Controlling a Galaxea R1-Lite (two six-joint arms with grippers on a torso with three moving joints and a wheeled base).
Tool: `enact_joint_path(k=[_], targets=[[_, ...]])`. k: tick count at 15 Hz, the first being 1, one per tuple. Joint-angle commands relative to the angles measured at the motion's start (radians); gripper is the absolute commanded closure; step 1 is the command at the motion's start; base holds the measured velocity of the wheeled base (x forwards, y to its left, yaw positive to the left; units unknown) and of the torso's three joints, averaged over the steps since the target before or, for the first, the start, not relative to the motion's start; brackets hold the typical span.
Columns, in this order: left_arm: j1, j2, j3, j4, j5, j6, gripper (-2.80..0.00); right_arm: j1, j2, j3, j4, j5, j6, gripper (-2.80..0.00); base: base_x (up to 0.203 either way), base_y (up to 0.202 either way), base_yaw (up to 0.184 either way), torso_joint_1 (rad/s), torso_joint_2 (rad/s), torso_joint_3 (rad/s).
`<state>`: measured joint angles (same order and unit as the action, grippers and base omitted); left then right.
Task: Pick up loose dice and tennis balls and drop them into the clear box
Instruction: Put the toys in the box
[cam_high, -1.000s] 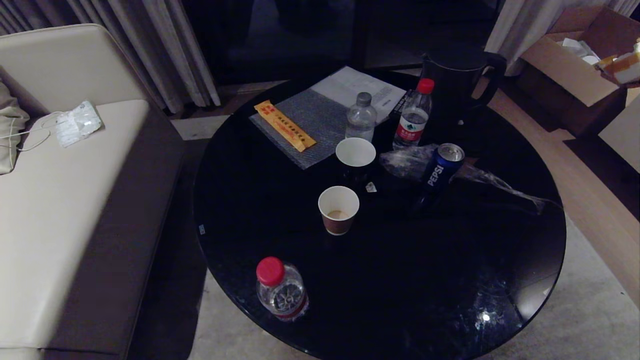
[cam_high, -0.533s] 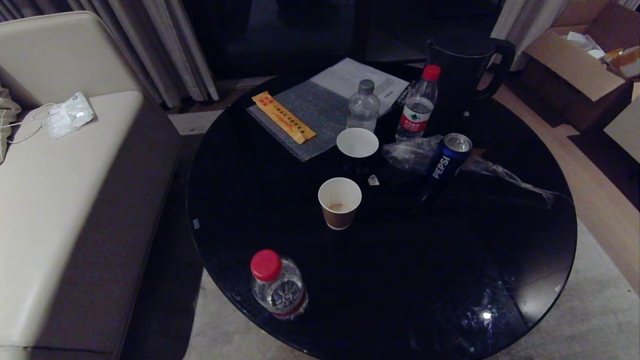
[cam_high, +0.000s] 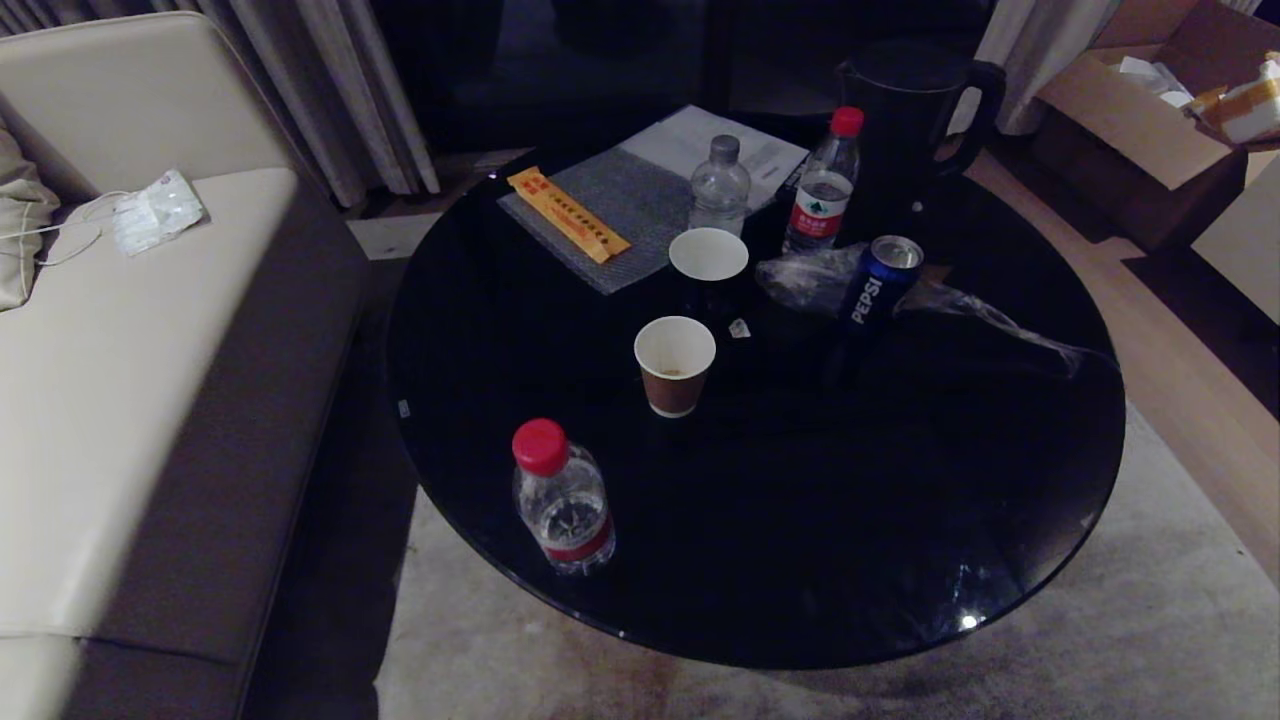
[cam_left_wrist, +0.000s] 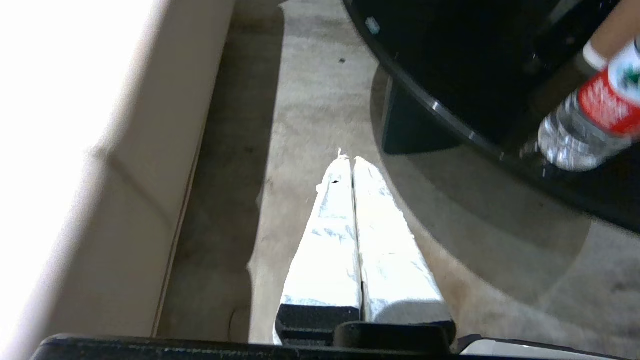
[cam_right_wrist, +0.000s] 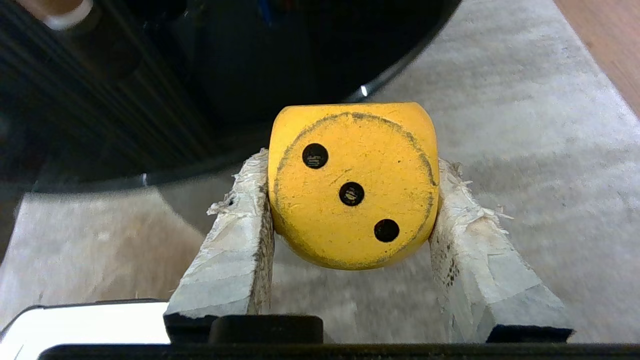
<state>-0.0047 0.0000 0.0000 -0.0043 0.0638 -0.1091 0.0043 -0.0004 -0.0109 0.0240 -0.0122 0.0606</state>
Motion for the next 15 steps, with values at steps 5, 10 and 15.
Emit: enact_joint_path(k=[5, 10, 15], targets=[[0.000, 0.002, 0.002, 0.000, 0.001, -0.001, 0.00, 0.000, 0.002, 0.000, 0.001, 0.000, 0.001, 0.00, -0.185, 0.000, -0.002, 0.003, 0.00, 0.001], [0.000, 0.002, 0.002, 0.000, 0.001, -0.001, 0.00, 0.000, 0.002, 0.000, 0.001, 0.000, 0.002, 0.00, -0.184, 0.000, -0.002, 0.001, 0.00, 0.002], [0.000, 0.002, 0.002, 0.000, 0.001, -0.003, 0.00, 0.000, 0.002, 0.000, 0.001, 0.000, 0.001, 0.00, -0.185, 0.000, 0.001, 0.001, 0.00, 0.004]])
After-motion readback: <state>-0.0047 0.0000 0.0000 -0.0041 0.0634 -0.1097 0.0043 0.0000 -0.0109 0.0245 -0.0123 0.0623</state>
